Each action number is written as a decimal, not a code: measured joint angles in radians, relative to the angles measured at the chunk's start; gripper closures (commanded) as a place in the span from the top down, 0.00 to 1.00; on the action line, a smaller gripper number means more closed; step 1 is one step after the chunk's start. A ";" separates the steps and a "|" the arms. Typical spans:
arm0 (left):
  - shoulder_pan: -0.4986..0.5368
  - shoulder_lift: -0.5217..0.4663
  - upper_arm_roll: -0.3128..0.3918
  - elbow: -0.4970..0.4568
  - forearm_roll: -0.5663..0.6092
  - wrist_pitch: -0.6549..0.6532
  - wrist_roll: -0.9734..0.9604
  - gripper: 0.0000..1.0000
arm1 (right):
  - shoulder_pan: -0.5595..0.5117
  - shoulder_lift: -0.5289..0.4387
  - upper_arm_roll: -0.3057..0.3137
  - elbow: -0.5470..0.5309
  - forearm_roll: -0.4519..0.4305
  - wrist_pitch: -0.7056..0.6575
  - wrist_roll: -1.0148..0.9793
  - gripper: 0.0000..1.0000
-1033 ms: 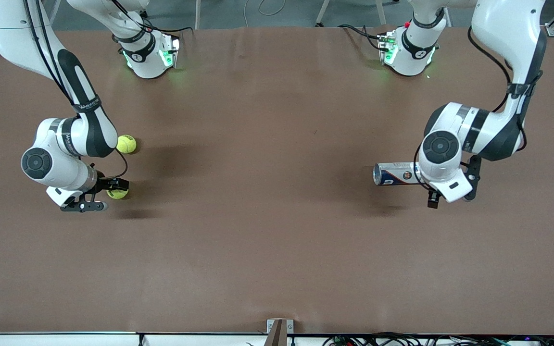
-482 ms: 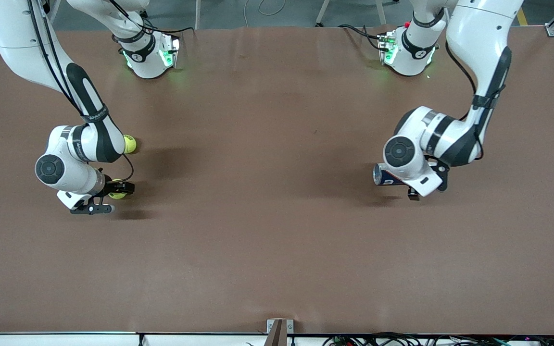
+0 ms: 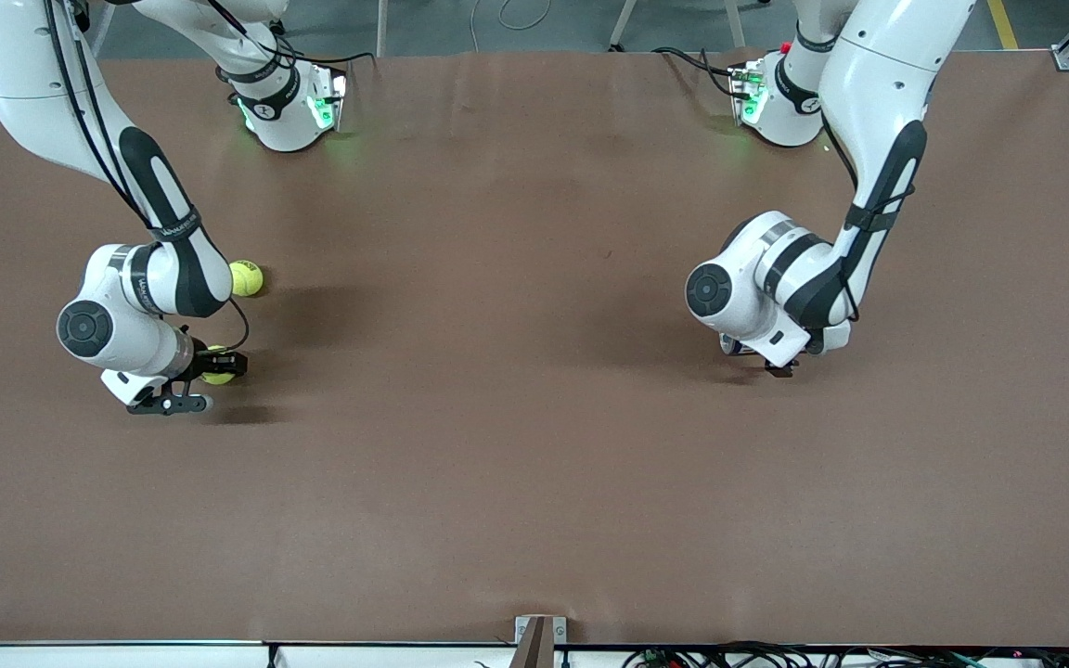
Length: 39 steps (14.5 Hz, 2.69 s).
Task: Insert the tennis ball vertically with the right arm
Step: 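Grasp a tennis ball with the right gripper while the left gripper grasps the can, then lift the ball and can, bringing the can opening toward the ball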
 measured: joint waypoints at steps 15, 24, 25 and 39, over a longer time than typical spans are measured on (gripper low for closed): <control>-0.024 0.049 0.004 -0.011 0.050 -0.016 -0.072 0.82 | 0.077 -0.007 0.014 0.379 0.031 -0.358 0.032 0.38; -0.022 0.045 0.001 -0.007 0.050 -0.023 -0.072 0.73 | 0.138 -0.007 0.013 0.415 0.037 -0.358 0.175 0.38; -0.021 0.046 0.002 -0.003 0.050 -0.020 -0.070 0.73 | 0.138 -0.007 0.013 0.416 0.037 -0.358 0.175 0.38; -0.033 0.048 -0.191 0.383 -0.399 0.024 0.139 0.73 | 0.167 -0.007 0.016 0.487 0.040 -0.483 0.217 0.38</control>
